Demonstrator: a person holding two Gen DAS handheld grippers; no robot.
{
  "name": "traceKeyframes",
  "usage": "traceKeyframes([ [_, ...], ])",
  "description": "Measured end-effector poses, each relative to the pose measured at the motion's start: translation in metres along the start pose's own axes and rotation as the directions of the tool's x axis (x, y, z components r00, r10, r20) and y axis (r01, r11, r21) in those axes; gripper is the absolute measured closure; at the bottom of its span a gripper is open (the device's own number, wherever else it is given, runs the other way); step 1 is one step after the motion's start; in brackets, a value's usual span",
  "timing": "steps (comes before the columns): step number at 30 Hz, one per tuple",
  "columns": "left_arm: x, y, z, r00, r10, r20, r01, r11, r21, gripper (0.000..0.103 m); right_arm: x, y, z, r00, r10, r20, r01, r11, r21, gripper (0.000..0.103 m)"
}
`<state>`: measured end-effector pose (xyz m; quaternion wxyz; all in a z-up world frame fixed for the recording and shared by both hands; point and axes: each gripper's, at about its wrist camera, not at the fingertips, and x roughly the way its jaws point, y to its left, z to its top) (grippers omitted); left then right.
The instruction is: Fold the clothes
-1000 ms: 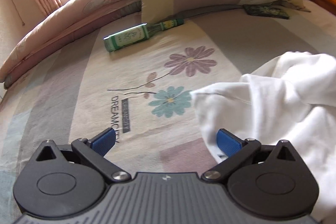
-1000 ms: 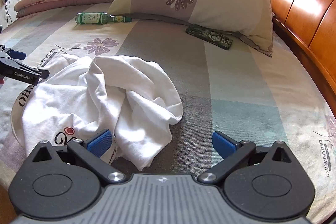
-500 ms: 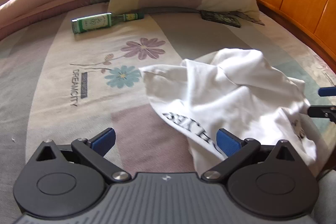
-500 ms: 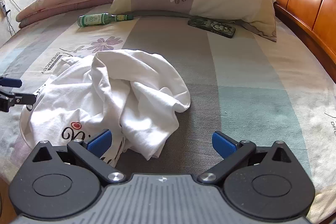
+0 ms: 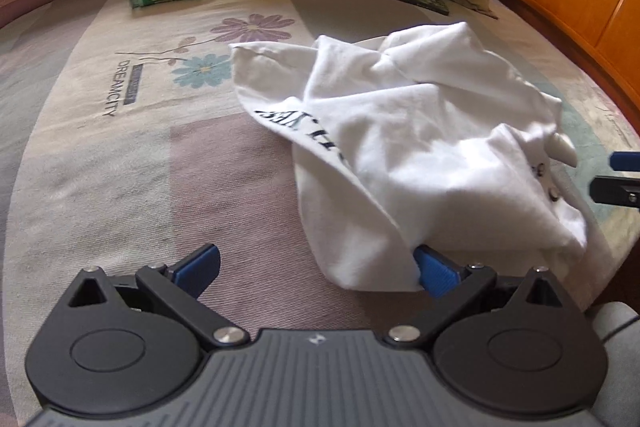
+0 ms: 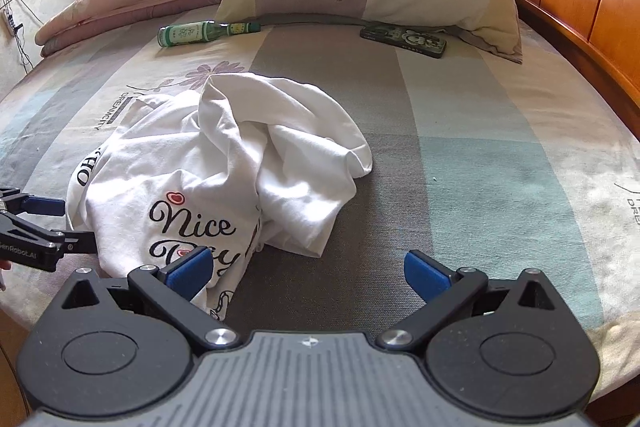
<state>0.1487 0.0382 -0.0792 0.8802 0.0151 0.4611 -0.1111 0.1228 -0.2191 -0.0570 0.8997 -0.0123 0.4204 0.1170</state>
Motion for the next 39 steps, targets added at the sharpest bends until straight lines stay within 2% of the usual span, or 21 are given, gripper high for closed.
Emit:
traceKeyframes([
  [4,0.004,0.011,0.001,0.993,0.117,0.002,-0.117,0.992,-0.043,0.001,-0.003,-0.002,-0.002,1.000,-0.024,0.007,0.025,1.000,-0.005,0.000],
  [9,0.008,0.024,0.004,0.985,0.170,0.008,-0.169,0.980,-0.104,0.000,0.000,-0.001,-0.002,1.000,-0.016,0.007,0.016,1.000,-0.003,0.000],
  [12,0.002,0.037,0.008,0.992,0.121,0.040,-0.110,0.971,-0.211,0.001,0.002,0.002,-0.001,1.000,-0.005,0.008,0.005,1.000,-0.008,0.000],
  [16,0.010,0.042,0.013,0.996,0.081,0.029,-0.072,0.968,-0.239,0.001,0.010,0.005,0.001,1.000,0.007,-0.001,-0.007,1.000,-0.001,0.000],
  [18,0.009,0.050,0.017,0.991,0.128,0.045,-0.113,0.962,-0.247,0.001,0.012,0.007,0.002,1.000,0.013,-0.004,-0.013,1.000,-0.002,0.000],
  [20,0.007,0.058,0.021,0.979,0.194,0.063,-0.173,0.955,-0.242,0.001,0.011,0.011,0.004,1.000,0.016,0.000,-0.016,1.000,-0.021,0.000],
  [22,0.006,0.067,0.028,0.959,0.272,0.081,-0.250,0.943,-0.218,0.001,0.012,0.013,0.006,1.000,0.007,0.001,-0.007,0.999,-0.048,0.000],
  [24,0.009,0.083,0.035,0.924,0.373,0.079,-0.351,0.913,-0.207,0.001,0.013,0.014,0.010,1.000,0.000,0.005,0.000,0.998,-0.058,0.000],
  [28,0.012,0.106,0.045,0.949,0.310,0.051,-0.292,0.932,-0.215,0.001,0.017,0.013,0.013,1.000,0.013,0.010,-0.013,0.999,-0.049,0.000],
  [32,0.014,0.092,0.041,0.948,0.310,0.068,-0.300,0.946,-0.127,0.002,0.029,0.007,0.010,1.000,0.020,-0.010,-0.020,1.000,-0.012,0.000],
  [36,0.016,0.084,0.035,0.968,0.243,0.062,-0.235,0.966,-0.111,0.002,0.043,-0.001,0.010,1.000,0.010,-0.016,-0.010,1.000,0.015,0.000],
  [39,0.018,0.077,0.032,0.973,0.225,0.043,-0.220,0.971,-0.093,0.002,0.055,-0.012,0.016,1.000,-0.008,0.000,0.008,1.000,0.012,0.000],
])
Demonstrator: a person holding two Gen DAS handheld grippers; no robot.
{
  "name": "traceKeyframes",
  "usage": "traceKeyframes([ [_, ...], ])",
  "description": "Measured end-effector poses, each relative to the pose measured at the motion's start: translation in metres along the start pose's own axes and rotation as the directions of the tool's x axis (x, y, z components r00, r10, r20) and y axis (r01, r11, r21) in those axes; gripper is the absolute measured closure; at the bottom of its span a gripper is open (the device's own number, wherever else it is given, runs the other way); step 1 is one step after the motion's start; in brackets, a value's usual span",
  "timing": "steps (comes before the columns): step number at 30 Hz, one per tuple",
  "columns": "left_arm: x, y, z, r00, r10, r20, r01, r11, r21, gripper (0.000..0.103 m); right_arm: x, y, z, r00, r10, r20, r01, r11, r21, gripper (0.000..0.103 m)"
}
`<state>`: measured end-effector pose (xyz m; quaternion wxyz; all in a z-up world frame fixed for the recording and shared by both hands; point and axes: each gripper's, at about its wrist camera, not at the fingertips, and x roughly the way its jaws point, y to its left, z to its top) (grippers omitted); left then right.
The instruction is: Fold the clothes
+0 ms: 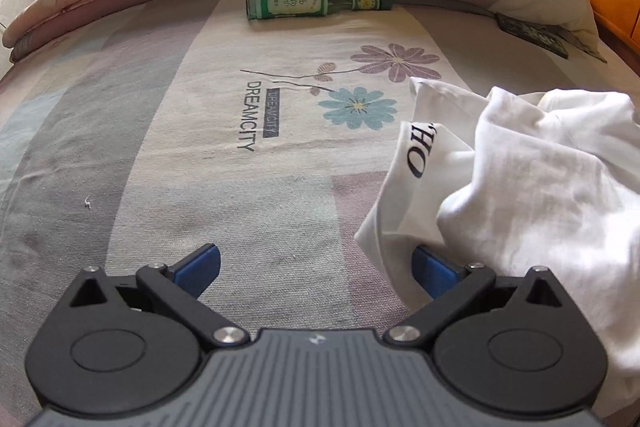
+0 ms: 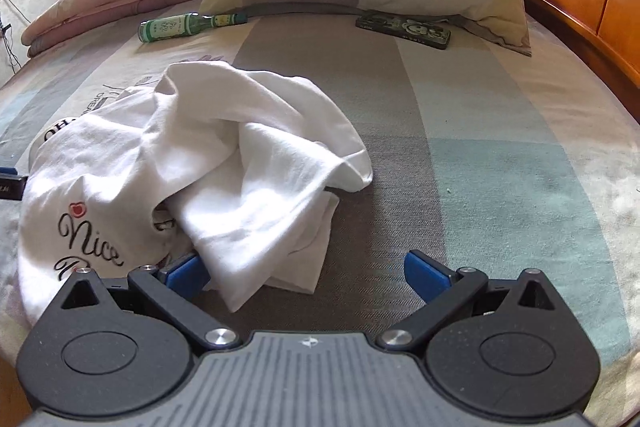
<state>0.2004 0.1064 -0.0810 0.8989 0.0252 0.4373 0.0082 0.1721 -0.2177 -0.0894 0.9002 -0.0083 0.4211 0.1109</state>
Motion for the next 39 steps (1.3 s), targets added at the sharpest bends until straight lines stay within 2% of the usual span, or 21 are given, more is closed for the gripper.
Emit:
traceKeyframes([
  [1,-0.001,-0.002,0.000,1.000,0.001,0.002,-0.001,1.000,0.009,0.002,0.004,-0.004,0.002,1.000,-0.006,0.005,0.006,1.000,-0.001,0.000],
  [4,-0.007,-0.006,0.001,1.000,0.007,0.009,-0.007,0.999,0.041,0.002,0.014,-0.030,0.015,0.995,-0.094,0.035,0.093,0.995,0.028,0.000],
  [9,-0.018,-0.012,0.002,1.000,-0.007,0.027,0.004,0.996,0.089,0.002,0.009,-0.072,0.026,0.994,-0.099,0.038,0.094,0.988,0.123,0.000],
  [15,-0.029,-0.027,-0.005,0.998,-0.053,0.043,0.045,0.986,0.163,0.002,0.000,-0.062,0.006,0.999,0.031,0.037,-0.034,0.995,0.089,0.003],
  [18,-0.034,-0.034,-0.008,0.994,-0.099,0.047,0.089,0.978,0.189,0.002,0.001,-0.052,-0.003,0.996,0.088,0.028,-0.090,0.994,0.062,0.012],
  [20,-0.037,-0.035,-0.007,0.992,-0.112,0.052,0.100,0.976,0.191,0.002,0.002,-0.048,-0.004,0.992,0.124,0.021,-0.125,0.991,0.051,0.024],
  [23,-0.043,-0.035,-0.004,0.989,-0.140,0.056,0.127,0.974,0.189,0.002,0.000,-0.044,-0.001,0.989,0.144,0.024,-0.145,0.989,0.040,0.025],
  [27,-0.059,-0.031,0.006,0.978,-0.200,0.055,0.187,0.966,0.180,0.002,-0.016,-0.043,0.007,0.986,0.162,0.047,-0.162,0.987,-0.002,0.025],
  [31,-0.073,-0.032,0.024,0.963,-0.252,0.092,0.231,0.954,0.190,0.002,-0.037,-0.044,0.020,0.980,0.180,0.087,-0.177,0.984,-0.035,0.025],
  [36,-0.066,-0.067,0.042,0.931,-0.351,0.100,0.323,0.920,0.223,0.002,-0.037,-0.016,0.040,0.963,0.247,0.108,-0.233,0.965,-0.122,0.025],
  [39,-0.060,-0.090,0.038,0.916,-0.395,0.069,0.366,0.895,0.255,0.002,-0.031,-0.008,0.037,0.966,0.237,0.098,-0.224,0.966,-0.129,0.025],
])
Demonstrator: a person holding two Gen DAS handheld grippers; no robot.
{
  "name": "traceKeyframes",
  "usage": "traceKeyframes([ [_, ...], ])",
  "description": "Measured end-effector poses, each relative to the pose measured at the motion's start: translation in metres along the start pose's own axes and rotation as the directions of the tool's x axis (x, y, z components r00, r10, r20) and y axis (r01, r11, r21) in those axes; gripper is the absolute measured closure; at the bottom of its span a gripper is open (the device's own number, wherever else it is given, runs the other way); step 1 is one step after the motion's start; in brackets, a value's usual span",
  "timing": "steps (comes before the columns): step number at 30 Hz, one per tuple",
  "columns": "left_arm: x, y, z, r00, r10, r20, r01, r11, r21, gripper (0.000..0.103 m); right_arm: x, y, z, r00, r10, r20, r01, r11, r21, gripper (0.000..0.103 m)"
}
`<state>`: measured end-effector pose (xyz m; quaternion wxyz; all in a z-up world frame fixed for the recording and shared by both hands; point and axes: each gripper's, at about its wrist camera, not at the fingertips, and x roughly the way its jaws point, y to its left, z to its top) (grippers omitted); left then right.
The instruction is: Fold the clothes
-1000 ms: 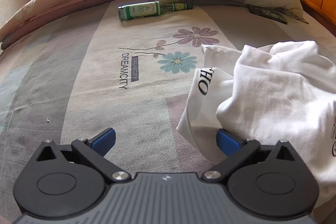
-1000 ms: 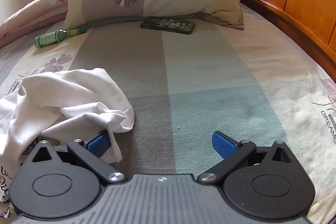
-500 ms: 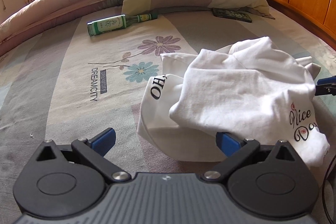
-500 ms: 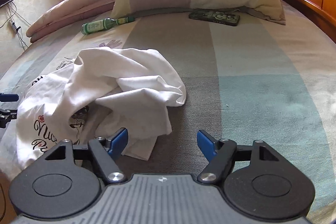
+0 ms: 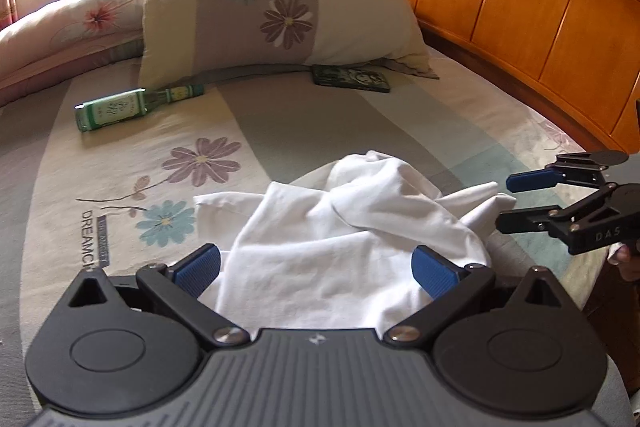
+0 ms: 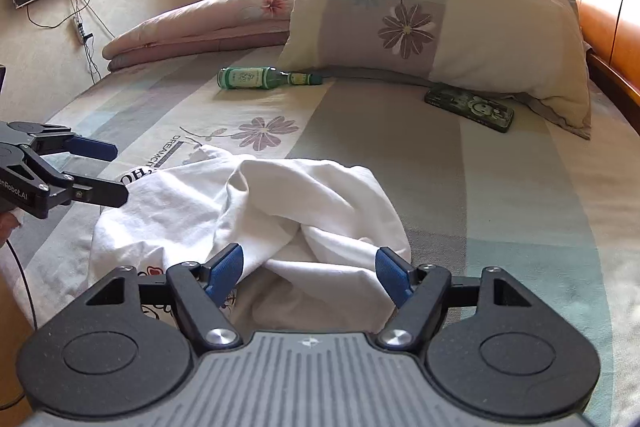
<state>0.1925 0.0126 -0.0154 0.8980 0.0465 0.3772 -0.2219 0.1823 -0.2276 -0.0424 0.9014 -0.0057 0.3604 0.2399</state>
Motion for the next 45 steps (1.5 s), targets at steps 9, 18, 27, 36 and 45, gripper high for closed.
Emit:
traceKeyframes([
  [9,0.020,-0.018,-0.028,0.996,-0.031,-0.088,0.036,0.998,0.051,0.002,0.003,-0.040,-0.040,0.996,-0.053,-0.067,0.061,0.990,0.126,0.026],
  [18,0.015,-0.024,-0.026,0.996,-0.044,-0.083,0.050,0.996,0.069,0.002,0.043,-0.044,-0.035,0.997,0.065,-0.051,-0.058,0.989,0.133,0.095],
  [27,0.019,-0.021,-0.028,0.995,-0.034,-0.097,0.040,0.998,0.058,0.002,0.012,-0.082,-0.022,0.993,-0.098,-0.060,0.103,0.990,0.092,0.101],
  [36,0.019,-0.022,-0.028,0.995,-0.021,-0.095,0.028,0.997,0.075,0.002,0.006,-0.109,-0.007,0.960,-0.265,-0.087,0.268,0.963,0.031,0.101],
  [45,0.017,-0.017,-0.028,0.995,-0.012,-0.094,0.017,0.998,0.053,0.002,0.013,-0.160,0.012,0.866,-0.482,-0.137,0.498,0.858,0.129,0.093],
])
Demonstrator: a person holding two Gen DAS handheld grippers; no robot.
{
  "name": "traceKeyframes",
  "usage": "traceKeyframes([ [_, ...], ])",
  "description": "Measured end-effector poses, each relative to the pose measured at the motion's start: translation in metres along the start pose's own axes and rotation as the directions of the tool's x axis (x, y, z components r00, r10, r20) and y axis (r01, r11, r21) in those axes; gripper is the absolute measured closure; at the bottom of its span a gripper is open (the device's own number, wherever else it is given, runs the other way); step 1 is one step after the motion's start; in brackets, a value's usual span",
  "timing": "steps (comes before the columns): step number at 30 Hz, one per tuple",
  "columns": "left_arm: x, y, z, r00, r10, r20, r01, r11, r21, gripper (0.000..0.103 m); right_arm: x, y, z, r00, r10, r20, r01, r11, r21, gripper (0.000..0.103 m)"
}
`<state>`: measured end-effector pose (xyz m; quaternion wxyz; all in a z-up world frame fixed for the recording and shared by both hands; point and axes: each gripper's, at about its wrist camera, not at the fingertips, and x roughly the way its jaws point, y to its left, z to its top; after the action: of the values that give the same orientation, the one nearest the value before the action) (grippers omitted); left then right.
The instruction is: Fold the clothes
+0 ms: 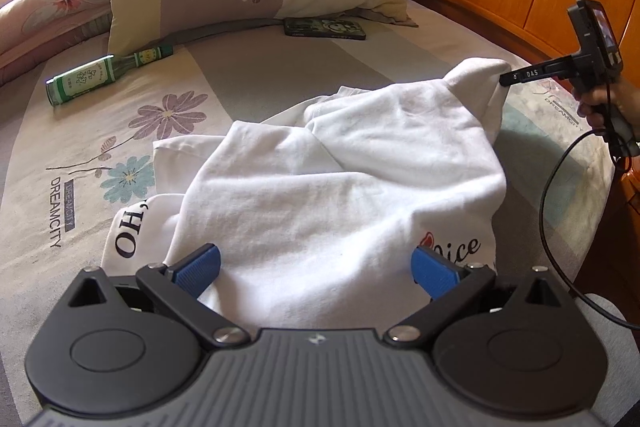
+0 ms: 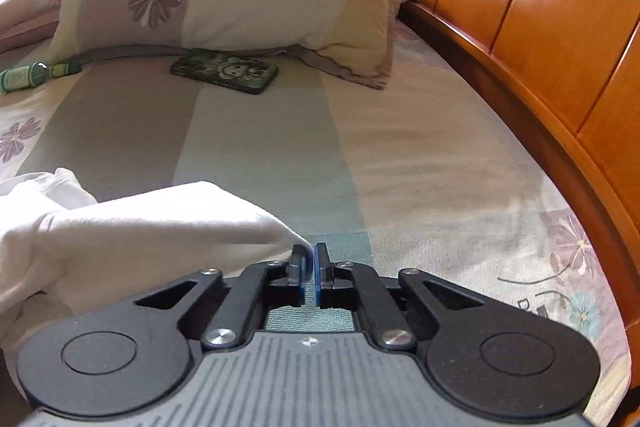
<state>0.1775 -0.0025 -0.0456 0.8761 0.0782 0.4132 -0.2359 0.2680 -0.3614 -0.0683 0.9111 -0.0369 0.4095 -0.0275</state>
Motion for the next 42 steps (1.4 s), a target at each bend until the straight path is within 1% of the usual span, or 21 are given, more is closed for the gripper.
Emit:
traceKeyframes([
  [1,0.000,-0.001,0.000,1.000,-0.004,0.001,0.004,1.000,0.001,0.002,-0.001,0.000,-0.002,1.000,0.019,-0.007,-0.019,1.000,0.019,0.090],
  [3,-0.001,-0.003,0.000,1.000,-0.009,0.002,0.009,1.000,0.008,0.002,-0.010,0.006,-0.010,0.998,0.063,0.003,-0.063,0.998,0.026,0.086],
  [4,-0.001,-0.005,0.000,1.000,-0.008,0.003,0.008,1.000,0.013,0.002,-0.016,0.010,-0.014,0.997,0.077,0.004,-0.077,0.997,0.026,0.075],
  [5,-0.001,-0.006,0.000,1.000,-0.008,0.004,0.008,1.000,0.019,0.002,-0.022,0.014,-0.019,0.996,0.084,0.010,-0.085,0.996,0.034,0.060],
  [6,-0.002,-0.007,0.000,1.000,-0.008,0.005,0.008,1.000,0.024,0.002,-0.029,0.018,-0.024,0.996,0.091,0.016,-0.092,0.995,0.042,0.052],
  [7,-0.002,-0.009,0.001,1.000,-0.006,0.009,0.006,1.000,0.031,0.002,-0.035,0.021,-0.030,0.993,0.117,0.008,-0.118,0.991,0.063,0.038],
  [8,-0.003,-0.011,0.001,1.000,-0.007,0.014,0.007,0.999,0.037,0.002,-0.040,0.024,-0.035,0.989,0.145,0.000,-0.144,0.986,0.085,0.028],
  [11,-0.004,-0.016,0.003,0.999,-0.024,0.022,0.023,0.999,0.044,0.002,-0.041,0.038,-0.048,0.960,0.272,-0.064,-0.259,0.952,0.162,0.026],
  [12,-0.004,-0.017,0.003,0.999,-0.029,0.023,0.028,0.999,0.045,0.002,-0.039,0.043,-0.050,0.951,0.298,-0.084,-0.279,0.942,0.187,0.025],
  [15,-0.003,-0.022,0.001,0.999,-0.043,0.025,0.042,0.998,0.046,0.002,-0.026,0.063,-0.053,0.931,0.338,-0.135,-0.293,0.917,0.270,0.022],
  [18,-0.004,-0.024,-0.001,0.998,-0.050,0.026,0.049,0.998,0.039,0.002,-0.010,0.079,-0.054,0.927,0.340,-0.159,-0.276,0.904,0.327,0.021],
  [22,-0.005,-0.022,-0.005,0.999,-0.047,0.017,0.046,0.998,0.032,0.002,-0.007,0.099,-0.054,0.953,0.255,-0.166,-0.209,0.945,0.251,0.018],
  [24,-0.006,-0.020,-0.006,0.999,-0.038,0.015,0.038,0.999,0.033,0.002,-0.010,0.102,-0.054,0.975,0.136,-0.176,-0.109,0.982,0.157,0.018],
  [25,-0.006,-0.018,-0.007,0.999,-0.034,0.014,0.034,0.999,0.031,0.002,-0.012,0.101,-0.055,0.981,0.073,-0.178,-0.054,0.992,0.113,0.016],
  [26,-0.006,-0.017,-0.008,0.999,-0.033,0.014,0.032,0.999,0.028,0.002,-0.013,0.100,-0.056,0.984,0.010,-0.177,0.002,0.998,0.069,0.011],
  [28,-0.006,-0.014,-0.010,0.999,-0.030,0.014,0.030,0.999,0.023,0.002,-0.013,0.086,-0.059,0.981,-0.071,-0.182,0.080,0.996,0.042,0.011],
  [30,-0.006,-0.011,-0.011,0.999,-0.029,0.014,0.029,0.999,0.017,0.002,-0.014,0.067,-0.062,0.975,-0.125,-0.182,0.133,0.991,0.034,0.011],
  [32,-0.006,-0.010,-0.011,0.999,-0.028,0.016,0.028,0.999,0.014,0.002,-0.018,0.050,-0.062,0.963,-0.206,-0.171,0.214,0.976,0.027,0.011],
  [34,-0.006,-0.010,-0.011,0.999,-0.028,0.019,0.028,0.999,0.015,0.002,-0.021,0.033,-0.059,0.944,-0.292,-0.151,0.296,0.955,0.004,0.011],
  [38,-0.007,-0.011,-0.010,0.999,-0.029,0.023,0.029,0.999,0.020,0.002,-0.027,-0.014,-0.050,0.892,-0.438,-0.107,0.440,0.898,-0.011,0.011],
  [42,-0.007,-0.011,-0.011,1.000,-0.018,0.022,0.018,1.000,0.023,0.002,-0.039,-0.058,-0.033,0.853,-0.516,-0.076,0.520,0.852,0.054,0.011],
])
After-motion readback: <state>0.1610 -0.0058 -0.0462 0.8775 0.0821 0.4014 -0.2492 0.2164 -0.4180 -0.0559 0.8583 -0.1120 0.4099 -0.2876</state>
